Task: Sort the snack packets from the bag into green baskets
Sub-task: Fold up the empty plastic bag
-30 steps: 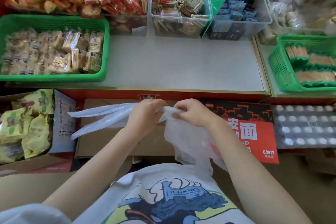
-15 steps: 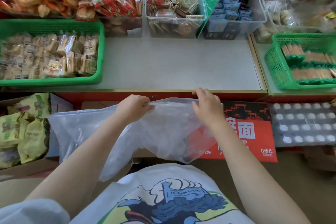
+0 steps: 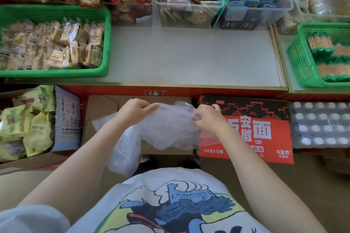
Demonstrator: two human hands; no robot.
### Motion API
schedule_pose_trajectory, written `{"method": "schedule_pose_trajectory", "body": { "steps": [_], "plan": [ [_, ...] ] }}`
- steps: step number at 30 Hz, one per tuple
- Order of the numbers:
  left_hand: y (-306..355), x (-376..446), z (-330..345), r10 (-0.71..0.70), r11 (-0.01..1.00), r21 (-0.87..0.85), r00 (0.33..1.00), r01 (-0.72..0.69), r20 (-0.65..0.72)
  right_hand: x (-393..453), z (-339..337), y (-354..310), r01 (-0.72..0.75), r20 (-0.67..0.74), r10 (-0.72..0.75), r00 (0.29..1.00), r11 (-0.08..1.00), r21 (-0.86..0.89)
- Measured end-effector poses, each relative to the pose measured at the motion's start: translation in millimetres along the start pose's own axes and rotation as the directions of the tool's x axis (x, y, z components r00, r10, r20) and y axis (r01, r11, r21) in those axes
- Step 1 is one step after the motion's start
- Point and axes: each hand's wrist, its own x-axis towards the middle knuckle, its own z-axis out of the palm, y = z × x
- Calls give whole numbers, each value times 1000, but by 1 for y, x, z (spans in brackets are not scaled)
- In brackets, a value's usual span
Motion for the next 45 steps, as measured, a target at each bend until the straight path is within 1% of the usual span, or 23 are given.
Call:
{"method": "schedule_pose_trajectory", "body": {
  "steps": [2,4,9,11,13,15,16,19,21,24,27,28,29,30,31,33,34,35,38,40,41,43,45],
  "plan": [
    [-2,-1,-3,19,997,69,1000,-19,5,0,-7,11,-61,-17,62,998,997,47],
    [-6,-1,-8,26,992,123,1000,-24,-12,-3,-18,21,-106,-25,111,994,984,146],
    [-10,5,-9,14,987,158,990,8,-137,-4,-36,38,-161,16,166,986,927,337],
    [-1,7,-5,-30,966,252,994,55,-103,-1,-38,32,-155,-12,171,985,920,361],
    [11,8,-1,-83,911,405,997,73,6,1,-38,20,-113,-38,138,990,916,386],
    [25,9,4,-63,886,463,994,17,84,1,-38,6,-61,-41,85,996,910,410],
    [33,10,7,-12,898,439,995,-34,102,1,-39,-1,-44,-29,62,998,909,414],
    [61,10,22,165,945,248,964,-215,208,0,-42,-16,9,8,-14,1000,903,429],
    [76,11,29,225,946,176,944,-271,240,-3,-45,-22,51,-3,-56,998,896,441],
    [80,15,28,216,950,182,957,-252,193,-11,-56,-18,46,-25,-38,999,876,481],
    [69,17,18,229,962,121,963,-247,145,-17,-69,1,-21,46,5,999,934,356],
    [65,17,15,229,966,93,963,-243,141,-18,-72,7,-27,31,18,999,941,336],
    [63,17,12,228,969,70,964,-239,139,-17,-73,12,-16,-13,22,1000,930,368],
    [61,17,10,210,975,39,965,-219,157,-17,-73,13,10,-71,26,997,889,457],
    [61,16,8,193,980,4,964,-197,182,-17,-72,13,40,-116,37,993,801,598],
    [62,16,7,155,986,-97,965,-137,213,-14,-65,7,92,-136,47,990,519,850],
    [62,16,7,138,982,-159,967,-105,213,-13,-59,6,95,-126,44,991,428,899],
    [63,16,7,121,972,-221,970,-74,209,-11,-54,4,86,-111,38,993,412,907],
    [65,13,2,124,893,-450,960,3,250,-11,-37,2,51,-34,-45,998,477,877],
    [65,15,0,125,845,-533,954,41,272,-11,-27,4,8,52,-87,995,575,818],
    [66,17,1,120,834,-549,958,46,262,-11,-23,6,-35,101,-77,992,595,803],
    [72,22,7,67,838,-543,980,48,189,-10,-14,11,-86,106,-1,994,579,811],
    [78,29,21,-3,883,-469,999,20,39,-9,-8,17,-82,42,86,995,543,836]
  ]
}}
